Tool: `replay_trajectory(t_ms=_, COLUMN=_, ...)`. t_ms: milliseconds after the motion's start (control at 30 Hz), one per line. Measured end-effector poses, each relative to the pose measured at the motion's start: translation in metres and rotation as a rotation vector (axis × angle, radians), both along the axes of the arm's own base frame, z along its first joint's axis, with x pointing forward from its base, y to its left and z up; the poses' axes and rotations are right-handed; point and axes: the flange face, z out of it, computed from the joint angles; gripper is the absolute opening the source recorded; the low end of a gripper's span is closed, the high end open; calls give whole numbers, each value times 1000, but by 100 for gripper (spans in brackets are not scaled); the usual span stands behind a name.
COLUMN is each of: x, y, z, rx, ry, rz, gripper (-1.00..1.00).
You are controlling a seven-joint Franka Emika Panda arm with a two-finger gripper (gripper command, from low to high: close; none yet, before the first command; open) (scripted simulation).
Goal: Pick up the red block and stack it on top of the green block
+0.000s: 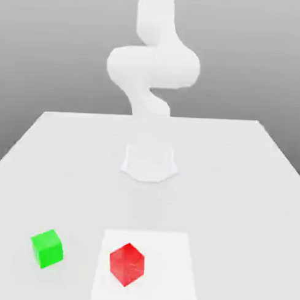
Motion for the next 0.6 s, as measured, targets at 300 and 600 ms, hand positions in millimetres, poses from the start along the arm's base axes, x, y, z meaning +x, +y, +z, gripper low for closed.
replay_trajectory(t_ms=300, x=79, y=-18, z=-186, rx=108, ry=279, rz=-283, gripper=0)
replay_trajectory(t_ms=600, x=74, y=-37, z=-373, rx=233, ry=542, rz=-568, gripper=0)
